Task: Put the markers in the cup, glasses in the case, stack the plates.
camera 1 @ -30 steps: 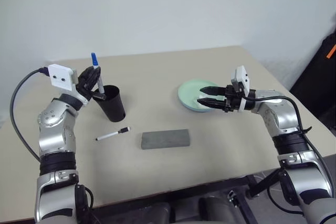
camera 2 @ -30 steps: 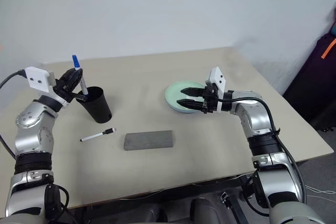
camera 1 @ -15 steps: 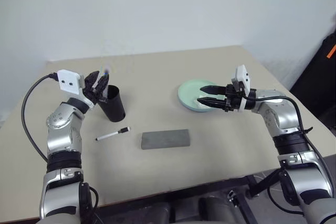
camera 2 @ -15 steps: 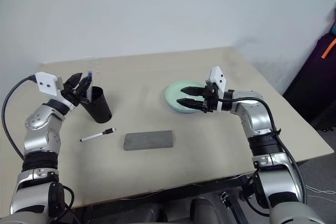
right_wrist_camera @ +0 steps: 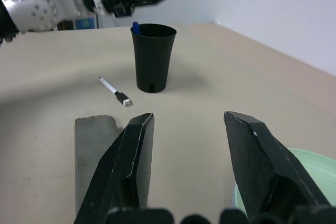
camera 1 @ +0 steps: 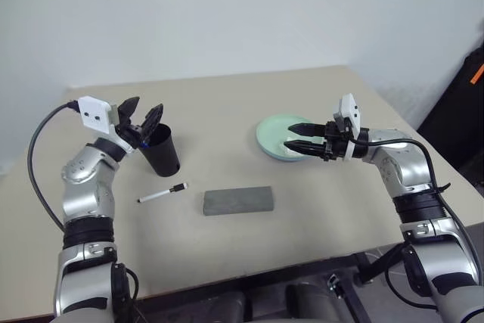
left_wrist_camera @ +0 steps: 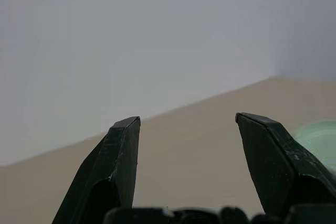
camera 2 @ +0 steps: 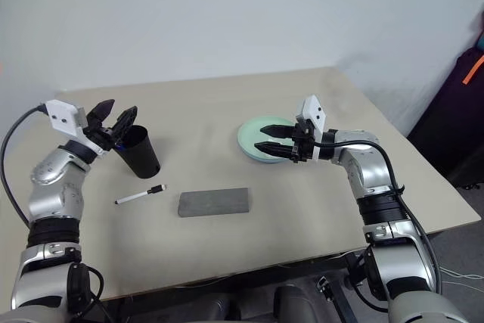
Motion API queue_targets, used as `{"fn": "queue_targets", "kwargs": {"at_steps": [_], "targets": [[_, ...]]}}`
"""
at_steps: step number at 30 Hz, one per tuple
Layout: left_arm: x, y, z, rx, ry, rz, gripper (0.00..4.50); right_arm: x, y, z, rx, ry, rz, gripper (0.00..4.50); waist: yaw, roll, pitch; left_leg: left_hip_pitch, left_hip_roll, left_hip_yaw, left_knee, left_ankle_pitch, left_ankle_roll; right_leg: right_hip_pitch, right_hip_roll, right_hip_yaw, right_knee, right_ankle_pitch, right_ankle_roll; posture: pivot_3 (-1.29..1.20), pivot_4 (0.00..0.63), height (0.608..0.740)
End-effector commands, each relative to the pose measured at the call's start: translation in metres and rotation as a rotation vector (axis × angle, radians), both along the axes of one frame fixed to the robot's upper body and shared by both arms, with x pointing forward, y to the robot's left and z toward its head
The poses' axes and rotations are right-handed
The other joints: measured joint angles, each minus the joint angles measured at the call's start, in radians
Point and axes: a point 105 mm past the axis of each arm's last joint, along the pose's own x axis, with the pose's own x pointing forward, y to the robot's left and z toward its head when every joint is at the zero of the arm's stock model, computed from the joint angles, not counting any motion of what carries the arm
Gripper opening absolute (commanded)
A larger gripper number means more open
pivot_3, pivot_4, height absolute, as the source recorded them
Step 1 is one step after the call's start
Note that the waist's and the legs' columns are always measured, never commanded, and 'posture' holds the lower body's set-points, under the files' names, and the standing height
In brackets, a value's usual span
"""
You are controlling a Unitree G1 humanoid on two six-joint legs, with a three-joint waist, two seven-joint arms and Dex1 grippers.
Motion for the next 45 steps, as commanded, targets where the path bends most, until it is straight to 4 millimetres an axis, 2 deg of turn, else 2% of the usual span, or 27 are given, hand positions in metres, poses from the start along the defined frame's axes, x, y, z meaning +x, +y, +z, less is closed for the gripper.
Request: {"fn": "queue_targets", "kwargs": {"at_steps": [1, 3, 6, 10, 18, 29, 41, 44, 45], "targets": [[-0.021, -0.027, 0.024, 0.082, 0.007, -0.237, 3.04, 0.0, 0.0, 0.014, 0.018, -0.057, 0.003, 2.32, -0.002, 0.0, 0.0, 0.0, 0.0, 0.0, 0.0, 0.0, 0.0, 0.0, 0.0, 0.0, 0.0, 0.0, 0.0, 0.0, 0.0, 0.74], [-0.033, -0.036, 0.015, 0.159, 0.097, -0.341, 3.04, 0.001, 0.0, 0.013, 0.017, -0.058, 0.002, 2.32, -0.003, 0.001, 0.0, 0.001, 0.0, 0.001, 0.0, -0.001, 0.001, 0.0, 0.0, 0.0, 0.0, 0.0, 0.0, 0.0, 0.0, 0.74], [-0.047, -0.035, -0.007, 0.296, 0.256, -0.408, 3.04, 0.001, -0.001, 0.013, 0.016, -0.059, 0.001, 2.32, -0.004, 0.001, 0.0, 0.001, 0.0, 0.001, -0.001, -0.002, 0.001, 0.0, 0.0, 0.0, 0.0, 0.0, 0.0, 0.0, 0.0, 0.74], [-0.057, -0.022, -0.028, 0.419, 0.411, -0.426, 3.04, 0.002, -0.001, 0.013, 0.016, -0.059, -0.003, 2.32, -0.005, 0.001, 0.001, 0.001, 0.002, 0.001, -0.001, -0.002, 0.001, -0.001, 0.002, 0.0, 0.0, -0.001, -0.002, 0.0, 0.0, 0.74], [-0.057, 0.013, -0.062, 0.608, 0.641, -0.37, 3.04, 0.004, 0.0, 0.012, 0.018, -0.057, -0.008, 2.32, -0.001, 0.001, 0.001, 0.0, 0.002, 0.002, -0.001, -0.002, 0.0, -0.002, 0.001, 0.0, 0.0, -0.002, -0.002, 0.0, 0.0, 0.74], [-0.046, 0.018, -0.093, 0.716, 0.76, -0.396, 3.04, 0.005, -0.001, 0.011, 0.018, -0.057, -0.014, 2.32, 0.0, 0.001, 0.001, -0.002, 0.002, 0.002, -0.002, -0.001, 0.003, -0.005, 0.001, 0.0, 0.001, 0.0, 0.0, 0.0, 0.0, 0.74], [-0.05, 0.021, -0.131, 0.813, 0.87, -0.432, 3.04, 0.005, -0.004, 0.011, 0.014, -0.06, -0.023, 2.32, 0.0, 0.0, 0.001, -0.002, 0.002, 0.002, -0.002, -0.001, 0.003, -0.007, 0.001, 0.0, 0.003, 0.0, 0.0, 0.0, 0.0, 0.74], [-0.051, 0.02, -0.135, 0.818, 0.878, -0.446, 3.04, 0.006, -0.003, 0.012, 0.015, -0.061, -0.022, 2.32, 0.001, 0.001, 0.001, -0.002, 0.002, 0.002, -0.002, -0.001, 0.003, -0.006, 0.0, 0.0, 0.003, 0.0, 0.0, 0.0, 0.0, 0.74], [-0.051, 0.02, -0.136, 0.813, 0.878, -0.446, 2.87, 0.006, -0.003, 0.012, 0.015, -0.061, -0.023, 2.32, 0.001, 0.001, 0.001, -0.002, 0.002, 0.002, -0.002, -0.001, 0.003, -0.006, 0.0, 0.0, 0.003, 0.0, 0.0, 0.0, 0.0, 0.74]]}}
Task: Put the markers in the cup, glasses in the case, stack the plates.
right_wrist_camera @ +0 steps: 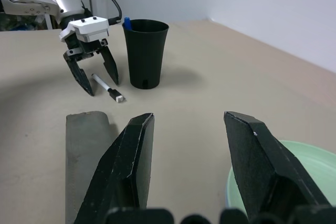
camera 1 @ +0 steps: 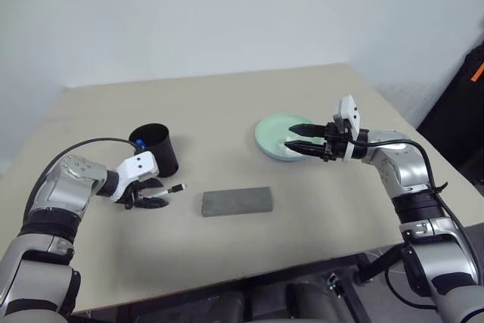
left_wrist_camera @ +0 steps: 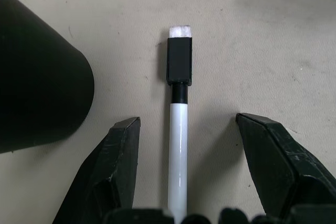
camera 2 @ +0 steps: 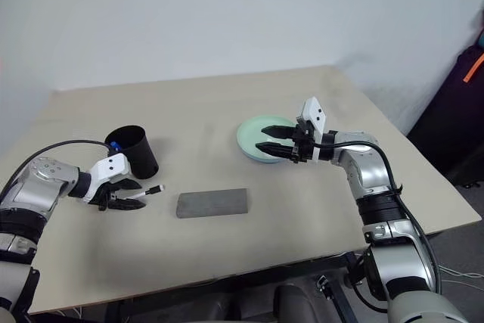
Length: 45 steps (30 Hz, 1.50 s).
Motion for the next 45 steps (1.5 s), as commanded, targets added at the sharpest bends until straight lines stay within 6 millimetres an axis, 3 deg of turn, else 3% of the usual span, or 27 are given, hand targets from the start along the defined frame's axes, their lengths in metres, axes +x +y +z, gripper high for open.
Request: {"fn": "queue_targets", "kwargs": {"at_steps": [1, 3, 9, 10, 17, 19, 24, 30, 32, 36, 41, 45], "targets": [[0.002, 0.0, -0.003, 0.018, 0.001, -0.004, 2.63, 0.003, -0.001, 0.016, 0.013, -0.063, -0.006, 2.32, 0.0, 0.0, 0.0, 0.0, 0.0, 0.0, 0.0, 0.0, 0.0, 0.0, 0.0, 0.0, 0.0, 0.0, 0.0, 0.0, 0.0, 0.74], [0.002, 0.001, -0.004, 0.014, 0.005, -0.001, 2.17, 0.002, -0.001, 0.016, 0.013, -0.063, -0.006, 2.32, 0.001, 0.001, -0.001, 0.001, 0.0, 0.0, 0.0, 0.0, 0.0, 0.001, 0.0, 0.0, 0.0, 0.0, 0.0, 0.0, 0.0, 0.74], [0.0, 0.004, -0.006, 0.005, 0.02, 0.0, 0.2, 0.002, -0.001, 0.016, 0.014, -0.064, -0.008, 2.32, 0.0, 0.001, -0.001, 0.002, 0.001, 0.001, 0.002, 0.001, 0.0, 0.002, 0.0, -0.001, 0.0, 0.0, 0.0, 0.0, 0.0, 0.74], [0.0, 0.004, -0.006, 0.006, 0.02, 0.001, 0.05, 0.002, -0.001, 0.016, 0.014, -0.064, -0.008, 2.32, 0.0, 0.001, -0.001, 0.002, 0.001, 0.001, 0.002, 0.001, 0.0, 0.002, 0.0, -0.001, 0.0, 0.0, 0.0, 0.0, 0.0, 0.74], [0.001, 0.005, -0.005, 0.0, 0.005, -0.002, 0.05, 0.003, 0.0, 0.017, 0.013, -0.066, -0.006, 2.32, 0.0, 0.001, -0.001, 0.003, 0.003, 0.003, 0.002, 0.001, 0.001, 0.002, 0.0, -0.001, 0.0, 0.0, 0.0, 0.0, 0.0, 0.74], [0.004, -0.004, 0.004, -0.075, -0.02, -0.014, 0.05, 0.004, -0.001, 0.018, 0.012, -0.067, -0.005, 2.32, 0.0, 0.001, -0.001, 0.002, 0.003, 0.003, 0.002, 0.001, 0.001, 0.002, 0.0, -0.001, 0.001, 0.0, 0.0, 0.0, 0.0, 0.74], [0.006, -0.037, 0.045, -0.33, -0.095, -0.069, 0.05, 0.004, -0.001, 0.018, 0.009, -0.068, -0.004, 2.32, 0.001, -0.001, 0.0, -0.002, 0.002, 0.003, 0.003, 0.001, 0.001, -0.001, 0.0, -0.001, 0.0, 0.0, 0.0, 0.0, 0.0, 0.74], [0.0, -0.054, 0.078, -0.468, -0.186, -0.09, 0.05, 0.004, -0.001, 0.018, 0.004, -0.069, 0.0, 2.32, -0.004, -0.001, -0.001, -0.002, 0.002, 0.003, 0.003, -0.003, 0.001, -0.003, 0.0, 0.0, 0.001, 0.0, 0.0, 0.0, 0.0, 0.74], [0.004, -0.059, 0.1, -0.552, -0.274, -0.067, 0.05, 0.004, -0.001, 0.018, 0.003, -0.068, 0.003, 2.32, -0.004, -0.001, 0.0, -0.002, 0.002, 0.003, 0.002, -0.003, 0.001, -0.004, 0.0, 0.0, 0.001, 0.001, 0.0, 0.0, 0.0, 0.74], [0.014, -0.063, 0.136, -0.711, -0.441, 0.034, 0.05, 0.003, 0.001, 0.017, 0.003, -0.066, 0.008, 2.32, -0.001, -0.001, 0.0, -0.002, 0.002, 0.001, 0.001, -0.004, 0.0, -0.004, 0.001, -0.001, 0.002, 0.002, -0.003, 0.0, 0.0, 0.74], [0.019, -0.066, 0.166, -0.827, -0.64, 0.1, 0.05, 0.002, 0.003, 0.016, 0.003, -0.062, 0.018, 2.32, -0.003, -0.002, 0.0, 0.0, 0.001, 0.001, 0.002, -0.004, 0.0, -0.001, 0.001, 0.0, 0.001, 0.002, -0.003, 0.0, 0.0, 0.74], [0.031, -0.052, 0.185, -0.863, -0.861, 0.235, 0.05, 0.001, 0.005, 0.016, 0.002, -0.063, 0.028, 2.32, -0.002, -0.002, -0.001, 0.001, 0.001, 0.001, 0.002, -0.004, -0.001, 0.0, 0.001, 0.0, 0.001, 0.003, -0.004, 0.0, 0.0, 0.74]]}}
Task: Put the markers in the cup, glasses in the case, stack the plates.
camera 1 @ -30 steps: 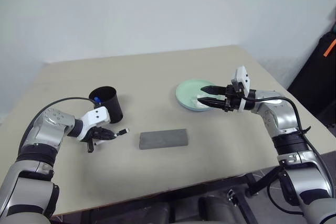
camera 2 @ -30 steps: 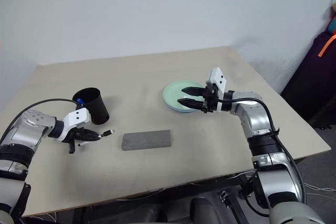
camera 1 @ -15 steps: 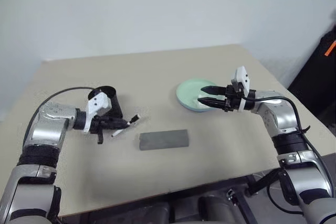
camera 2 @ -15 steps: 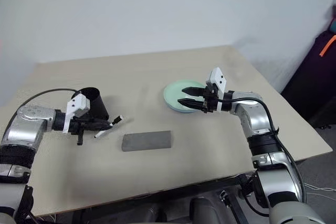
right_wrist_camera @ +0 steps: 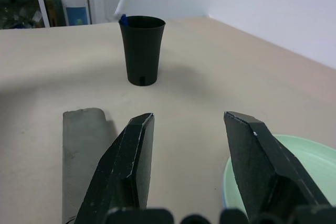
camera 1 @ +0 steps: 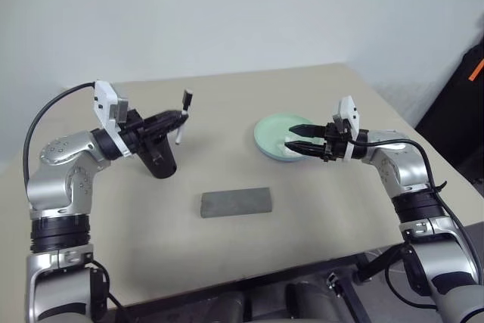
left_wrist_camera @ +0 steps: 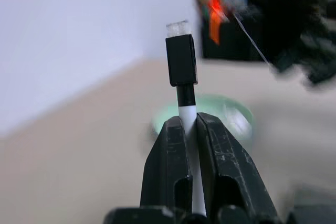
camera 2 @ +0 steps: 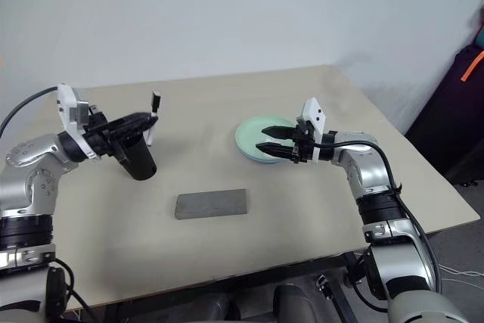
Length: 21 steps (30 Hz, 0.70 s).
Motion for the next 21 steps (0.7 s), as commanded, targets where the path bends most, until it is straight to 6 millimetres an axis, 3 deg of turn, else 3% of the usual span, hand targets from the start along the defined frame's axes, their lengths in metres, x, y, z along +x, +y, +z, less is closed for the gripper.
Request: {"fn": "queue_targets", "kwargs": {"at_steps": [1, 10, 21], "targets": [[0.006, 0.019, 0.034, -0.043, -0.176, 0.164, 0.05, 0.001, 0.005, 0.019, 0.008, -0.071, 0.023, 2.32, 0.0, 0.0, 0.0, 0.0, 0.0, 0.0, 0.0, 0.0, 0.0, 0.0, 0.0, 0.0, 0.0, 0.0, -0.001, 0.0, 0.0, 0.74], [0.022, 0.058, 0.02, -0.066, -0.212, 0.394, 0.05, -0.001, 0.006, 0.021, 0.013, -0.077, 0.031, 2.32, 0.001, 0.0, 0.0, 0.001, 0.0, 0.001, 0.0, 0.001, -0.001, 0.001, 0.001, 0.0, 0.0, 0.001, -0.002, 0.0, 0.0, 0.74], [0.04, 0.067, -0.001, -0.087, -0.189, 0.45, 0.05, -0.003, 0.005, 0.02, 0.022, -0.074, 0.028, 2.32, 0.002, -0.001, -0.001, 0.001, -0.001, 0.0, 0.001, 0.001, -0.001, 0.002, 0.001, 0.0, 0.0, 0.002, -0.002, 0.0, 0.0, 0.74]]}}
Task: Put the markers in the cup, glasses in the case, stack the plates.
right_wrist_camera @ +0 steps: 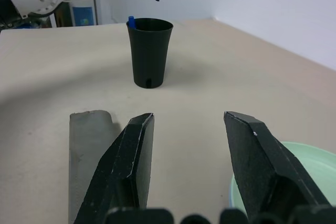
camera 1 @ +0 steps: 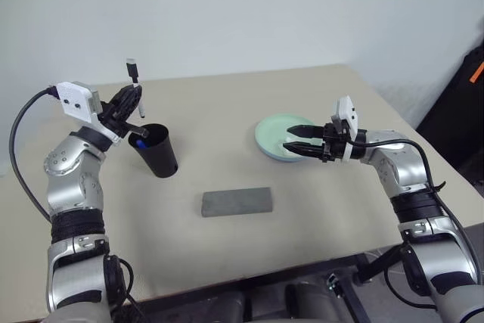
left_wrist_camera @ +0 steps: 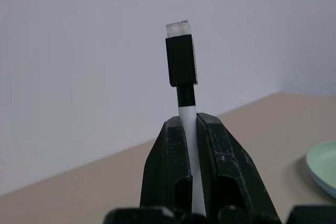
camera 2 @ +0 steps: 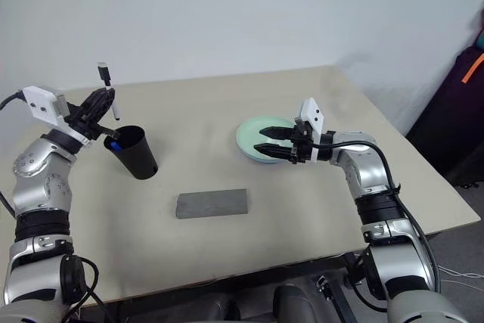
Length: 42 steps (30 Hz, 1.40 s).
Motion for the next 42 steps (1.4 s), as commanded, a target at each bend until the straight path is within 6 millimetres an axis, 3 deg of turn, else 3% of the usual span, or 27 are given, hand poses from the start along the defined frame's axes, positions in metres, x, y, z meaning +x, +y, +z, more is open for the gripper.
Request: {"fn": "queue_targets", "kwargs": {"at_steps": [1, 19, 23, 29, 36, 42], "targets": [[0.005, -0.002, 0.013, 0.008, -0.053, 0.003, 0.05, -0.001, 0.002, 0.018, 0.022, -0.066, 0.011, 2.32, 0.0, 0.0, 0.0, 0.0, 0.0, 0.0, 0.0, 0.0, 0.0, 0.0, 0.0, 0.0, 0.0, 0.0, 0.0, 0.0, 0.0, 0.74], [0.006, -0.002, -0.016, -0.007, 0.024, -0.007, 0.05, -0.001, 0.001, 0.017, 0.029, -0.068, 0.001, 2.32, 0.0, 0.0, 0.0, 0.0, 0.0, 0.0, 0.0, 0.0, 0.0, 0.0, 0.0, 0.0, 0.0, 0.0, 0.0, 0.0, 0.0, 0.74], [0.007, -0.003, -0.019, -0.015, 0.032, -0.012, 1.14, -0.001, 0.002, 0.018, 0.03, -0.07, 0.004, 2.32, 0.0, 0.0, 0.0, 0.0, 0.0, 0.0, 0.0, 0.0, 0.0, 0.0, 0.0, 0.0, 0.0, 0.0, 0.0, 0.0, 0.0, 0.74], [0.009, -0.003, -0.02, -0.008, 0.03, -0.01, 3.19, 0.0, 0.002, 0.017, 0.03, -0.069, 0.003, 2.32, 0.0, 0.0, 0.0, 0.0, 0.0, 0.0, 0.0, 0.0, 0.0, 0.0, 0.0, 0.0, 0.0, 0.0, 0.0, 0.0, 0.0, 0.74], [0.009, -0.002, -0.02, -0.011, 0.026, -0.005, 3.19, 0.0, 0.002, 0.017, 0.028, -0.068, 0.004, 2.32, 0.0, 0.0, 0.0, 0.001, 0.0, 0.0, 0.0, 0.0, 0.0, 0.001, 0.0, 0.0, 0.0, 0.0, 0.0, 0.0, 0.0, 0.74], [0.003, 0.003, 0.002, -0.037, -0.032, -0.01, 3.19, 0.0, 0.003, 0.018, 0.032, -0.069, 0.005, 2.32, 0.0, -0.001, 0.0, 0.0, 0.0, 0.0, 0.001, 0.0, 0.0, 0.001, 0.0, 0.0, 0.0, 0.0, 0.0, 0.0, 0.0, 0.74]]}}
